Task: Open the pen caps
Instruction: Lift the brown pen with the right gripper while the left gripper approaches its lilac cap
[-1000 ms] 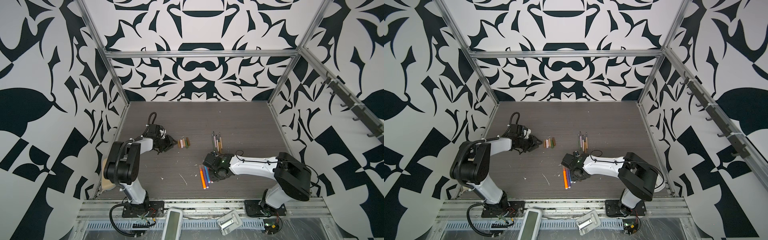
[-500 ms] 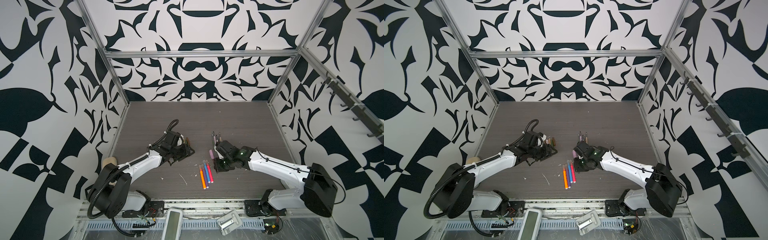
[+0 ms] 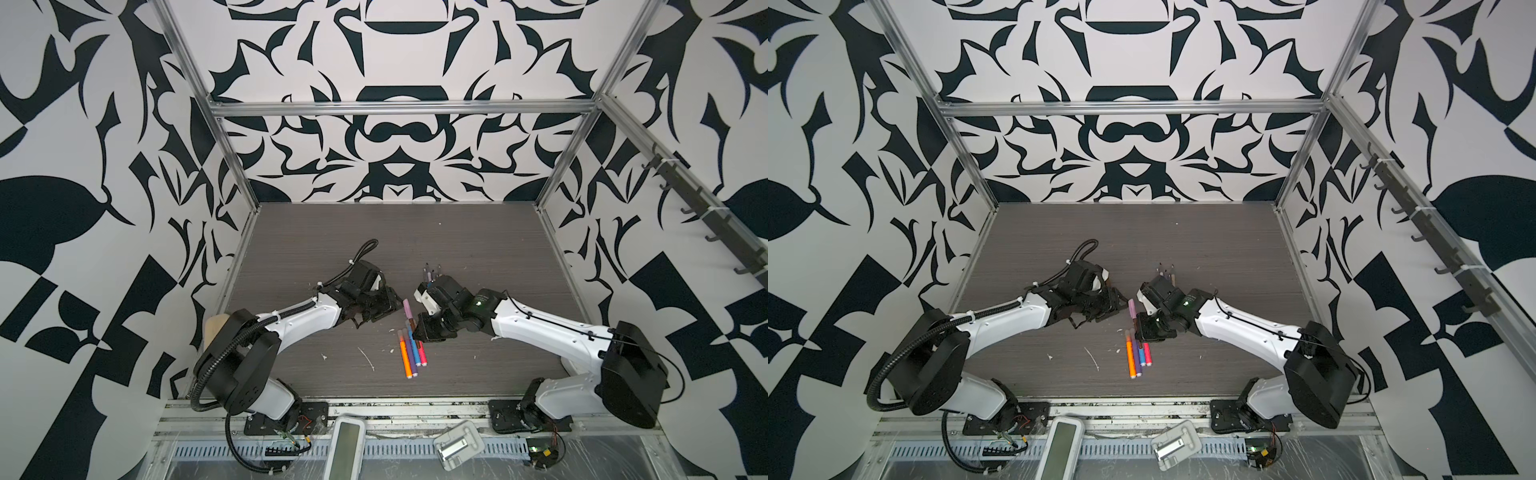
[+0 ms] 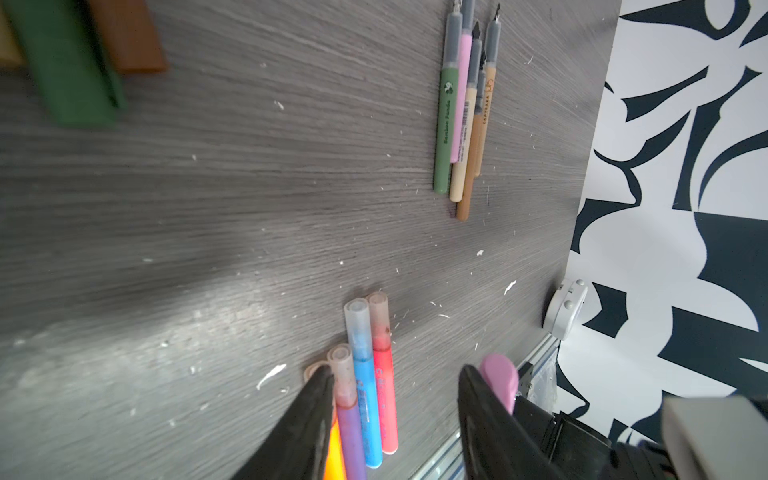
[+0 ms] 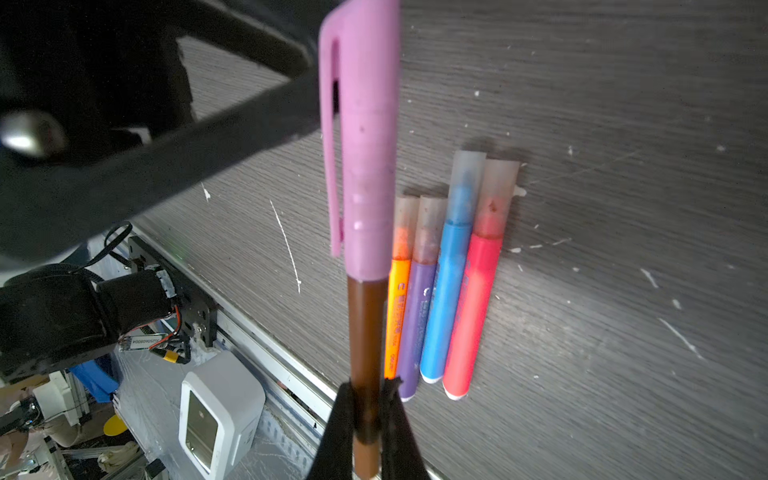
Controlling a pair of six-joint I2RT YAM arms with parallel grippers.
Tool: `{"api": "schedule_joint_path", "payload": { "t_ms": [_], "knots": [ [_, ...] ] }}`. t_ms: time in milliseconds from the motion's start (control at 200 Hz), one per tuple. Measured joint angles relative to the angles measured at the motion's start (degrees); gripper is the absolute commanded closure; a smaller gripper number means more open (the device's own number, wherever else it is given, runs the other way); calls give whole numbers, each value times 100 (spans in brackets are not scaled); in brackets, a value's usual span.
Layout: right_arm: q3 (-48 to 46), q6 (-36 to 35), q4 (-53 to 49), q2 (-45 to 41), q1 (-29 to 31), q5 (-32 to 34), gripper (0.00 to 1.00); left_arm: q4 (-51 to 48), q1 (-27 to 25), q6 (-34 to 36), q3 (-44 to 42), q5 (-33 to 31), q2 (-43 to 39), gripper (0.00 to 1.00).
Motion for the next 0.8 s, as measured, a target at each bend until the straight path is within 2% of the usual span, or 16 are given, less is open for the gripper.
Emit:
{"api": "schedule_joint_path", "payload": {
  "t_ms": [440, 800],
  "knots": [
    [33, 234, -133, 136, -42, 389, 100, 37, -144, -236, 22, -118, -131, 48],
    [52, 236, 225, 219, -39, -28, 100, 57, -236, -260, 85, -96, -90, 49]
  ]
}}
